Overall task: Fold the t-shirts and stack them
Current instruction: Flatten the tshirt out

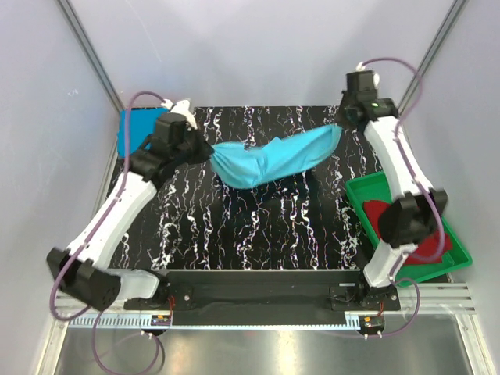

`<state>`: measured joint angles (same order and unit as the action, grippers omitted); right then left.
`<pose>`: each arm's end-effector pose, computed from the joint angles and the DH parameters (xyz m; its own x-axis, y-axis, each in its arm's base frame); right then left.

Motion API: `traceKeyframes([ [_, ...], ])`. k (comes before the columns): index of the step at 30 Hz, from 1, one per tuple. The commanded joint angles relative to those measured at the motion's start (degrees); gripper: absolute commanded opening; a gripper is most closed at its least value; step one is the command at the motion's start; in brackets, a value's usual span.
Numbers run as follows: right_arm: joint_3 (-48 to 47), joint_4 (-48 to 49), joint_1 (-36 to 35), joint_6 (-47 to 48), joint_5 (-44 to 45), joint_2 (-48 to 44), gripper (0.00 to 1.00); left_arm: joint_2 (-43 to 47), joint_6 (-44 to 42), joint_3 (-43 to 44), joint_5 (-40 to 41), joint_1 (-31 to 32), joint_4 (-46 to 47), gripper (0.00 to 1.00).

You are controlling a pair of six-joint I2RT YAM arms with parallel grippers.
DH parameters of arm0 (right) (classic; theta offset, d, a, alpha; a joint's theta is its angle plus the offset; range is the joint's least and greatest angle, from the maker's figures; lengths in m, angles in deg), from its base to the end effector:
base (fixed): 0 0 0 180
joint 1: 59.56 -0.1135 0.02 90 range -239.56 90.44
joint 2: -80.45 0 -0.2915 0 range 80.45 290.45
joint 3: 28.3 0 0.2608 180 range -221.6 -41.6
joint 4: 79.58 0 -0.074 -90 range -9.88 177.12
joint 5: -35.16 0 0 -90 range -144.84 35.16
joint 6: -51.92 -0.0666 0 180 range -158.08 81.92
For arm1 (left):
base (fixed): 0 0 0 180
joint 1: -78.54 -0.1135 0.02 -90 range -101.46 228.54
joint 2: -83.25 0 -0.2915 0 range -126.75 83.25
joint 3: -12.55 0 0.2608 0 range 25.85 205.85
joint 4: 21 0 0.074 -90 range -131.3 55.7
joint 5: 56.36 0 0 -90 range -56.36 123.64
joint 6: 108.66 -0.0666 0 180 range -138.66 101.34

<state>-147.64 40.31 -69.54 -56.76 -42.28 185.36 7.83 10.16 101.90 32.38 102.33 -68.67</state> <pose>0.4405 0.0628 0.3607 -0.6738 0.1989 -0.7117 0.2072 0.9753 0.0764 0.2892 -0.1291 0.3803 -0.6478 -0.2411 -0.7227 0.1230 0.9030 -0.4116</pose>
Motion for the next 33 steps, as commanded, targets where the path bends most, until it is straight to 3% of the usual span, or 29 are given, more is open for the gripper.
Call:
traceKeyframes([
  [1, -1.7, -4.5, 0.0, -2.9, 4.0, -11.1, 0.0, 6.0, -2.5, 0.1, 3.1, -1.0, -3.6, 0.0],
  [3, 2.1, -4.4, 0.1, -4.8, 2.1, -13.6, 0.0, 7.6, -2.2, -3.1, 4.0, -1.6, -3.5, 0.0],
  [7, 24.2, 5.2, 0.0, -6.2, -5.8, -22.0, 0.0, 9.5, -0.9, -12.8, 3.5, -3.2, -3.5, 0.0],
  [12, 40.9, 12.2, 0.0, -8.3, -13.8, -28.4, 0.0, 11.5, 1.3, -22.1, 4.0, -3.8, -3.9, 0.04],
  [14, 45.6, 13.8, 0.0, -8.6, -18.0, -29.9, 0.0, 13.5, 3.6, -25.6, 4.7, -4.2, -3.9, 0.12],
  [15, 47.1, 14.4, 0.0, -8.7, -20.1, -30.4, 0.0, 14.3, 4.6, -26.5, 4.8, -4.3, -3.9, 0.2],
  [16, 49.9, 14.9, -0.1, -8.8, -22.6, -31.2, 0.0, 15.6, 5.5, -27.9, 4.8, -4.2, -3.6, 0.35],
  [19, 54.6, 14.2, 0.0, -10.4, -21.9, -33.5, 0.0, 19.0, 6.9, -29.9, 6.4, -4.1, -3.4, 0.54],
  [20, 55.4, 13.8, -0.1, -11.0, -21.5, -34.2, 0.01, 20.0, 6.3, -30.3, 9.7, -3.6, -3.4, 0.56],
  [23, 57.4, 12.1, -0.1, -13.9, -19.9, -36.0, 0.04, 21.8, 4.1, -29.6, 9.2, -3.3, -3.3, 0.6],
  [26, 58.7, 12.1, -0.1, -14.6, -20.6, -36.6, 0.04, 18.6, 2.7, -29.1, -2.9, -1.9, 0.6, 0.62],
  [27, 59.0, 12.0, -0.1, -14.5, -20.8, -36.8, 0.03, 17.6, 2.5, -29.6, -4.3, -0.7, 2.1, 0.69],
  [33, 60.5, 13.1, 0.0, -14.7, -21.4, -39.4, 0.0, 4.8, 8.2, -32.2, 0.6, 1.3, 4.0, 0.68],
])
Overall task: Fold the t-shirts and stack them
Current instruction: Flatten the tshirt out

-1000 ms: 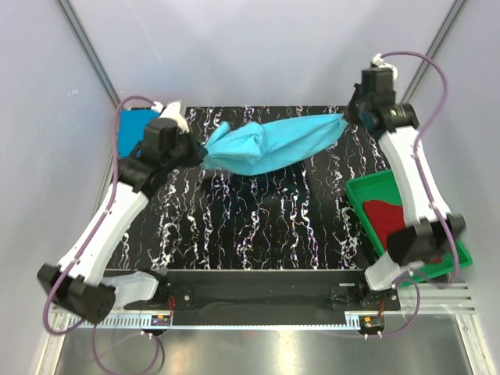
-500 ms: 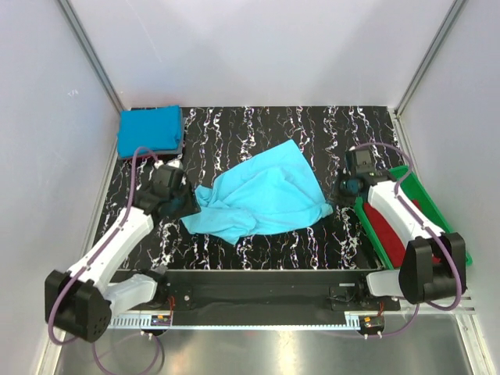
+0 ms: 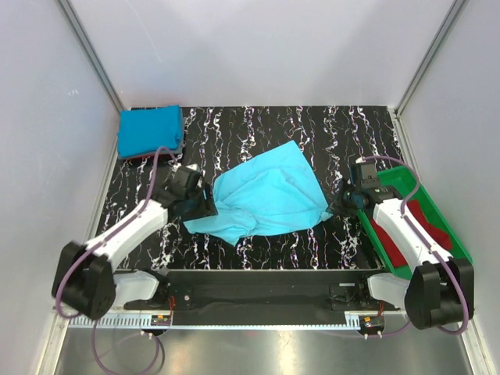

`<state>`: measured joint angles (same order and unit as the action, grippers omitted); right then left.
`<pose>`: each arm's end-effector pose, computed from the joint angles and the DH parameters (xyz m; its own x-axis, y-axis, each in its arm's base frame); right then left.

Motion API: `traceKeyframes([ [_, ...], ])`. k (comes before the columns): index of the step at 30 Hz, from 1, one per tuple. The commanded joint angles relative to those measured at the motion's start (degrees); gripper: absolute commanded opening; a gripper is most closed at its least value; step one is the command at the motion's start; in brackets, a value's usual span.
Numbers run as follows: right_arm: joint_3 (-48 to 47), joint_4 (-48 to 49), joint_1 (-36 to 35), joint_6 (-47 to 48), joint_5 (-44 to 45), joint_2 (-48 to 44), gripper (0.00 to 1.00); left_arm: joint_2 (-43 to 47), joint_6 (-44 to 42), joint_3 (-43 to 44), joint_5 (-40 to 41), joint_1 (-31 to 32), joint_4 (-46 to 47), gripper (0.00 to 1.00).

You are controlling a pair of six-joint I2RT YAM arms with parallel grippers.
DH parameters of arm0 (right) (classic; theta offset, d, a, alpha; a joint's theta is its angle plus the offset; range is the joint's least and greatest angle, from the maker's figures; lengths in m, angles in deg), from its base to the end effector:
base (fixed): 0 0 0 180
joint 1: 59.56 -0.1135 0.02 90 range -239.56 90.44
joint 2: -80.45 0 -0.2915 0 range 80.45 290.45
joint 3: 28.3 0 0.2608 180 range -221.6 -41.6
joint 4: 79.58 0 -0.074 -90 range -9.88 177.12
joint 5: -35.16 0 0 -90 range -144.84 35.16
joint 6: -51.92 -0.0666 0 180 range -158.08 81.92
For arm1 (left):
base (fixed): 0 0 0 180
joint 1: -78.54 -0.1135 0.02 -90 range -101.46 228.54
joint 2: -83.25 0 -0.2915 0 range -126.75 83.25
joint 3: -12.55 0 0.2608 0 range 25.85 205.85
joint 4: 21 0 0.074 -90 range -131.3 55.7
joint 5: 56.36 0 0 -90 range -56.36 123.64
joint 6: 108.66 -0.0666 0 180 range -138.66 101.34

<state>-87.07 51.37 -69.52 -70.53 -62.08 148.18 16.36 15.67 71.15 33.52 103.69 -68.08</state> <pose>0.2363 0.0500 0.2238 -0.8323 0.3943 -0.3897 0.2479 0.8935 0.3745 0.2204 -0.1036 0.2283 -0.8554 -0.2214 -0.4683 -0.0682 0.9443 -0.3219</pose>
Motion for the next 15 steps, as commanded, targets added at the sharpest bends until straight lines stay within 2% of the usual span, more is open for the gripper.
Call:
traceKeyframes([
  [1, 0.0, 2.5, -0.2, -1.0, -2.1, -2.9, 0.0, -6.4, 2.9, -1.9, -0.6, -0.1, 4.7, 0.67],
  [5, 0.4, 3.2, -0.2, -0.6, -0.6, -3.9, 0.0, -11.7, 3.9, -0.6, -0.1, -0.2, 6.8, 0.66],
  [7, 1.1, 4.2, -0.2, -0.6, 0.7, -4.6, 0.0, -15.1, 3.7, 1.1, 1.3, -0.1, 7.4, 0.62],
  [8, 1.3, 4.7, -0.2, -0.8, 1.2, -4.8, 0.0, -16.2, 3.6, 1.7, 1.8, -0.1, 7.7, 0.53],
  [10, 2.4, 6.5, -0.2, -2.2, 2.9, -5.5, 0.0, -19.4, 3.6, 3.6, 1.9, -0.1, 9.4, 0.4],
  [11, 2.8, 7.2, -0.2, -2.7, 3.4, -5.8, 0.0, -20.5, 3.5, 4.1, 1.2, 0.0, 10.3, 0.23],
  [13, 3.8, 9.5, -0.1, -4.3, 4.2, -6.2, 0.0, -23.3, 3.2, 6.3, 0.5, 0.0, 13.6, 0.07],
  [14, 3.8, 10.0, -0.2, -4.7, 4.6, -6.1, 0.0, -24.2, 3.0, 7.3, 0.5, -0.1, 14.7, 0.0],
  [15, 3.5, 10.3, -0.2, -5.3, 6.0, -5.9, 0.0, -25.9, 2.7, 9.7, -1.0, 0.0, 16.7, 0.0],
])
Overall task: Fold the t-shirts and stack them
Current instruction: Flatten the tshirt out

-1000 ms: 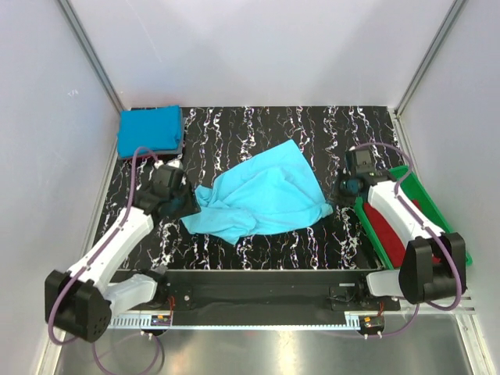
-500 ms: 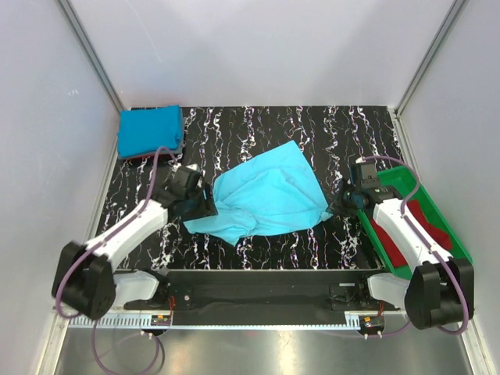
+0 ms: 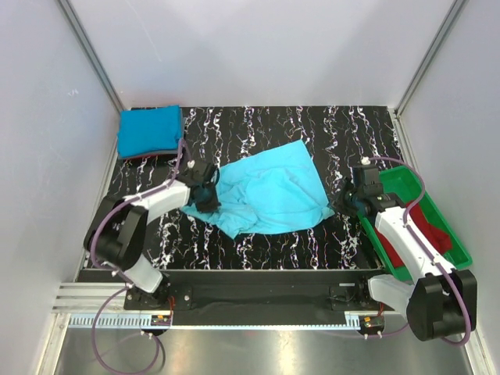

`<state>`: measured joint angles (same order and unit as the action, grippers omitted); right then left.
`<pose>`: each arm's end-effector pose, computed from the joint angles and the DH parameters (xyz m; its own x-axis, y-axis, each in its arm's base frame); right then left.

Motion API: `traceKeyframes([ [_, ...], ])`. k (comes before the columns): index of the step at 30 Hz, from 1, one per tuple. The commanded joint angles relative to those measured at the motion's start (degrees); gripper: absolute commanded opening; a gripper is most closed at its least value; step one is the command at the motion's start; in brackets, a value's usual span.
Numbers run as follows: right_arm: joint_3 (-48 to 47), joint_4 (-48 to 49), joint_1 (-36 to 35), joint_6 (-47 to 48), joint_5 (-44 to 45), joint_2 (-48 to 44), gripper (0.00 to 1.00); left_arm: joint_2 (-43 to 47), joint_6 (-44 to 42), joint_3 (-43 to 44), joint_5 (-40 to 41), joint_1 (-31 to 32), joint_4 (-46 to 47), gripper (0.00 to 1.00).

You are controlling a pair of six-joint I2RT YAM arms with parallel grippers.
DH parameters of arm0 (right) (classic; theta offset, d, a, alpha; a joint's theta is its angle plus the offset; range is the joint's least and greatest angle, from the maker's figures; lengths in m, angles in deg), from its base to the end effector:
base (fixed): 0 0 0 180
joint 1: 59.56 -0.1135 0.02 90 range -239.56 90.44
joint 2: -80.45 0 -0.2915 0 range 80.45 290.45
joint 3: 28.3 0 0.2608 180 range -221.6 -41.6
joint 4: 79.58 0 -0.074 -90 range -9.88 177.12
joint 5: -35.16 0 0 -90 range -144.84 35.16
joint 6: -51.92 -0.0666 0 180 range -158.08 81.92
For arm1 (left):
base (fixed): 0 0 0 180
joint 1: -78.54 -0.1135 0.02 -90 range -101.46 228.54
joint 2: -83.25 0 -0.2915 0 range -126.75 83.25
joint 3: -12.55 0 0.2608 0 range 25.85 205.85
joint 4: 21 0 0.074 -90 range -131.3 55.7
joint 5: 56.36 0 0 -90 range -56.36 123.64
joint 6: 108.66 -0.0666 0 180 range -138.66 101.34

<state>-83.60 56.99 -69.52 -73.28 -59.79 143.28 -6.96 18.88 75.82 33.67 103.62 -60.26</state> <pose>0.2293 0.0461 0.2296 -0.7553 0.4504 -0.4761 0.2564 0.8716 0.4178 0.2811 -0.1315 0.1582 -0.9153 -0.2444 -0.3203 -0.1690 0.9546 -0.2455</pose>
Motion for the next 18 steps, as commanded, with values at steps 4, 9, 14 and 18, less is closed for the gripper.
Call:
traceKeyframes([
  [4, -3.2, 6.6, -0.1, -1.9, 9.9, 2.2, 0.0, -9.5, -6.0, 18.2, -3.4, -0.1, 11.0, 0.0],
  [9, -12.1, 2.3, 0.1, 1.9, 11.2, 7.7, 0.0, -11.1, -7.0, 34.6, -9.3, -2.7, 4.5, 0.01],
  [14, -7.9, 1.4, 0.1, 2.9, 10.1, 6.3, 0.0, -1.9, -8.6, 22.7, 4.9, -4.1, -0.3, 0.04],
  [18, -4.1, 1.2, 0.1, 3.6, 9.4, 3.3, 0.0, 1.0, -6.2, 8.8, 6.1, -8.1, -1.2, 0.33],
])
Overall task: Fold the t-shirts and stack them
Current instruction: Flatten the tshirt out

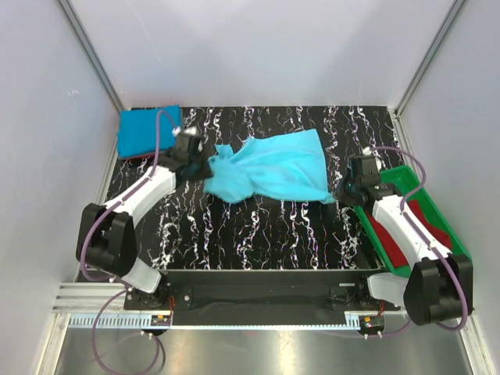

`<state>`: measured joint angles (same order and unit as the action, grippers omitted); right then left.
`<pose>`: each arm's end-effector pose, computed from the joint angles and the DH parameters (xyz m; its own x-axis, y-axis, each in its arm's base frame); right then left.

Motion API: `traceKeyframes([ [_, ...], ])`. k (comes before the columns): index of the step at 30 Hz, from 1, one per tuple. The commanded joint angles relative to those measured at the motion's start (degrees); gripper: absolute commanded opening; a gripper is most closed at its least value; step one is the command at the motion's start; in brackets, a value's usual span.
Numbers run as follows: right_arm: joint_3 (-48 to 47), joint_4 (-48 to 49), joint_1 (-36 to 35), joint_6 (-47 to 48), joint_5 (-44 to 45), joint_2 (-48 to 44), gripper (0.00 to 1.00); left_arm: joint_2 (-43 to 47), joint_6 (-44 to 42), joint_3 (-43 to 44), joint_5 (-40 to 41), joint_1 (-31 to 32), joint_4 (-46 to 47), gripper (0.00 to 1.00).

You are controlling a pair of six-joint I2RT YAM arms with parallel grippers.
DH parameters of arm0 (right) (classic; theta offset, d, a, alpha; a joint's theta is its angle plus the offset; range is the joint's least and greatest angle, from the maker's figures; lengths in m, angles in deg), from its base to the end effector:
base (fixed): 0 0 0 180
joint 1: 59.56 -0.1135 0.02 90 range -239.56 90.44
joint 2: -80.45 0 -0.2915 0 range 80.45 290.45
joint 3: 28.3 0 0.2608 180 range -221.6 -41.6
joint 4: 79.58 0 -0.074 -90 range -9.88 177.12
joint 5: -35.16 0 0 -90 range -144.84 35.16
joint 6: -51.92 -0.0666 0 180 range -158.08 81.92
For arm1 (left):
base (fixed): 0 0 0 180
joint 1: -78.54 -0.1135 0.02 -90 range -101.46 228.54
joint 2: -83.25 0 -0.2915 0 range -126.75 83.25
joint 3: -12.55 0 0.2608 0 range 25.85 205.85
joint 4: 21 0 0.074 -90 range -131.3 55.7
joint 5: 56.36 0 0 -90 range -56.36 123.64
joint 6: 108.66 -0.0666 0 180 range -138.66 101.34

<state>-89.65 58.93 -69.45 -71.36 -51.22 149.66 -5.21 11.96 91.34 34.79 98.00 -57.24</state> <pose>0.2632 0.0416 0.2438 -0.6967 0.4344 -0.5709 0.3007 0.8993 0.3174 0.3466 -0.1210 0.2601 -0.7457 -0.2766 -0.6061 -0.0696 0.9371 -0.3420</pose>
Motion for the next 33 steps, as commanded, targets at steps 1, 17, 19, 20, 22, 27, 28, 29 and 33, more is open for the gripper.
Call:
traceKeyframes([
  [1, 2.3, -0.8, 0.0, 1.7, 0.2, -3.6, 0.0, -0.7, 2.2, -7.7, 7.2, -4.0, -4.9, 0.38],
  [17, 0.1, -3.1, 0.0, 1.6, -5.2, -4.2, 0.0, -3.4, 0.1, 0.2, 3.5, 13.8, -1.1, 0.77],
  [19, 0.5, -2.8, 0.0, 1.3, -5.8, -4.4, 0.0, -5.4, 1.7, 1.1, 5.4, 14.3, -1.1, 0.77],
  [20, 0.9, -2.5, 0.0, 1.2, -6.1, -5.0, 0.0, -7.6, 2.3, 2.3, 5.4, 14.4, -1.1, 0.76],
  [22, 1.0, -2.2, 0.0, 1.0, -6.1, -5.2, 0.0, -10.0, 3.5, 4.3, 5.2, 14.5, -1.1, 0.75],
  [27, 0.3, -1.9, 0.0, 1.3, -5.6, -5.0, 0.0, -15.4, 4.8, 6.8, 4.9, 15.3, -2.4, 0.61],
  [28, 0.1, -2.0, 0.0, 1.4, -5.5, -5.0, 0.0, -15.3, 5.2, 6.9, 6.0, 15.3, -2.9, 0.42],
  [29, -0.1, -2.1, 0.0, 1.3, -4.6, -4.9, 0.0, -14.5, 5.8, 6.9, 7.4, 15.3, -5.3, 0.3],
  [33, -0.5, -4.2, 0.0, 1.5, 0.3, -4.5, 0.0, -7.8, 4.8, 6.0, 14.8, 14.6, -11.5, 0.18],
])
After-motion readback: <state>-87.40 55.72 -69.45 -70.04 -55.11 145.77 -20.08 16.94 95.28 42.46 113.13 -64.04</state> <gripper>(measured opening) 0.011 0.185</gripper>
